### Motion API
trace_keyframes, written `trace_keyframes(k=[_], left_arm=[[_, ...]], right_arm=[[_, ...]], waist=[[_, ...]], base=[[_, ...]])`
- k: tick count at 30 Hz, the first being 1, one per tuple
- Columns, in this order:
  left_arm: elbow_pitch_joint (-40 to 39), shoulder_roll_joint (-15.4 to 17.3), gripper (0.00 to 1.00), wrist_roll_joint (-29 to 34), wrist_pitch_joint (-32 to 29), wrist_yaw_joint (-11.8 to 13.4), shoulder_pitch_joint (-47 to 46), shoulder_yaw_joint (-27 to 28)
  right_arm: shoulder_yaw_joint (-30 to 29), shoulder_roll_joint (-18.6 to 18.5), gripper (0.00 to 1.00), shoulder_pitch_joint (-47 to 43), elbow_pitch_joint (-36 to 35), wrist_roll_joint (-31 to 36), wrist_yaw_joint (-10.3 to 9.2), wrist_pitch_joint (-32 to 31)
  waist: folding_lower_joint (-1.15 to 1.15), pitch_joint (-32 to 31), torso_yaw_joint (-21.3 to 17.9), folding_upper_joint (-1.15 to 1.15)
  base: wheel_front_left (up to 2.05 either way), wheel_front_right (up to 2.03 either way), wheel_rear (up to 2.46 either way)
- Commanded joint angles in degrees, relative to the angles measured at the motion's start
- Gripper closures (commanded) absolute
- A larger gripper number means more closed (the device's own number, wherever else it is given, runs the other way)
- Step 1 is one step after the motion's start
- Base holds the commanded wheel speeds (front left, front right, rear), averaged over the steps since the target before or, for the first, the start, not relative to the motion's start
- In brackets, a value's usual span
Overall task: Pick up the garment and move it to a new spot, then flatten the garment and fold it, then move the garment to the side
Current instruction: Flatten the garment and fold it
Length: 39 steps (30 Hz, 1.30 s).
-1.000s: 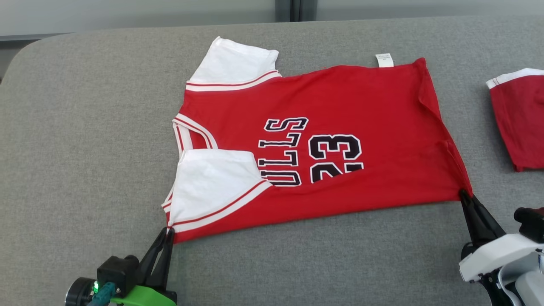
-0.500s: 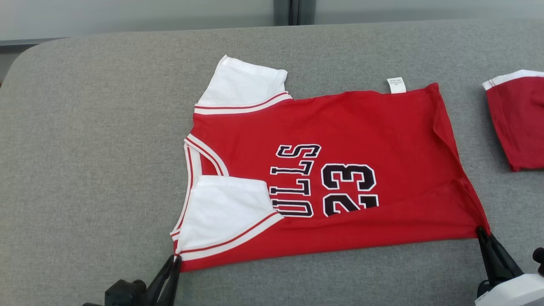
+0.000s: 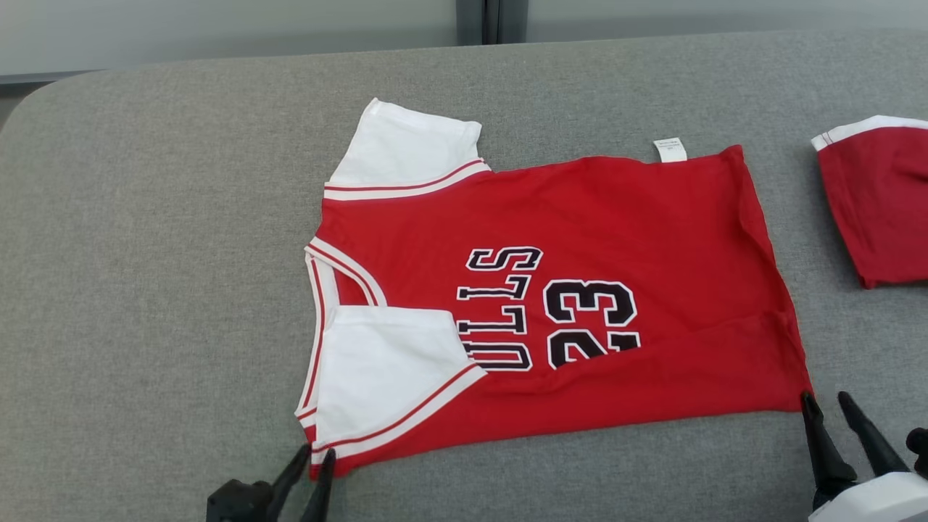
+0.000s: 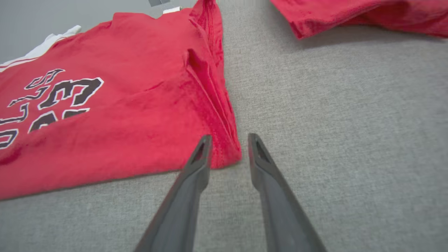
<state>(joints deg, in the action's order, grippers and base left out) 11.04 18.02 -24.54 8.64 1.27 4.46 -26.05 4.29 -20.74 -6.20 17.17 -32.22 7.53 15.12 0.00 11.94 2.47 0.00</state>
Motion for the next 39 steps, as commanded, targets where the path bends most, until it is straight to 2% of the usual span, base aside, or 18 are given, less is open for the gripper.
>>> trace_keyframes(k=[1,7,12,14,16,19,23,25,32,39], left_arm=[[-0.5,0.2,0.0,0.4,0.3,0.6,-1.4,0.4],[-6.5,2.1,0.0,0.8,-0.2,1.6,-6.5,3.1],[-10.7,4.5,0.0,2.6,-4.8,-0.5,-21.0,4.4],[-10.1,5.7,0.0,4.0,-8.2,-2.6,-28.3,3.3],[-8.7,7.2,0.0,6.3,-13.4,-5.1,-36.3,1.2],[-5.2,7.0,0.0,5.1,-19.9,-7.3,-47.0,-0.5],[3.8,6.4,0.0,-0.4,-29.9,-8.6,-58.8,-3.1],[7.9,7.5,0.0,-2.9,-33.1,-8.7,-63.3,-5.0],[17.1,11.6,0.0,-12.4,-37.9,-8.7,-72.1,-13.4],[23.4,15.3,0.0,-15.3,-36.9,-8.8,-76.8,-19.6]], right_arm=[[-0.3,-0.1,0.0,-0.6,-0.8,0.6,-0.07,0.0],[-5.1,0.5,0.0,0.9,-6.6,3.9,-0.06,0.0],[-6.1,1.0,0.0,3.9,-11.0,7.0,-0.06,0.1],[-6.0,1.1,0.0,5.4,-12.1,7.8,-0.06,0.1],[-5.9,1.4,0.0,7.1,-12.9,8.3,-0.06,0.1],[-4.8,1.5,0.0,9.3,-13.4,8.8,-0.06,0.1],[-2.8,1.9,0.0,12.3,-13.2,8.4,-0.06,0.1],[-1.4,2.2,0.0,13.6,-12.7,8.2,-0.06,0.1],[-0.3,3.7,0.0,15.9,-12.1,7.7,-0.06,0.1],[0.3,4.7,0.0,16.5,-12.4,7.6,-0.06,0.1]], waist=[[0.0,0.0,0.0,0.0],[0.0,2.0,-0.1,0.0],[0.0,7.1,-0.1,0.0],[0.0,8.7,-0.4,0.0],[0.0,10.2,-1.1,0.0],[0.0,12.3,-2.5,0.0],[0.0,15.1,-5.3,0.0],[0.0,16.2,-7.1,0.0],[0.0,19.4,-11.7,0.0],[0.0,21.8,-14.2,0.0]], base=[[0.0,0.0,0.0],[0.0,0.0,0.0],[0.0,0.0,0.0],[0.0,0.0,0.0],[0.0,0.0,0.0],[0.0,0.0,0.0],[0.0,0.0,0.0],[0.0,0.0,0.0],[0.0,0.0,0.0],[0.0,0.0,0.0]])
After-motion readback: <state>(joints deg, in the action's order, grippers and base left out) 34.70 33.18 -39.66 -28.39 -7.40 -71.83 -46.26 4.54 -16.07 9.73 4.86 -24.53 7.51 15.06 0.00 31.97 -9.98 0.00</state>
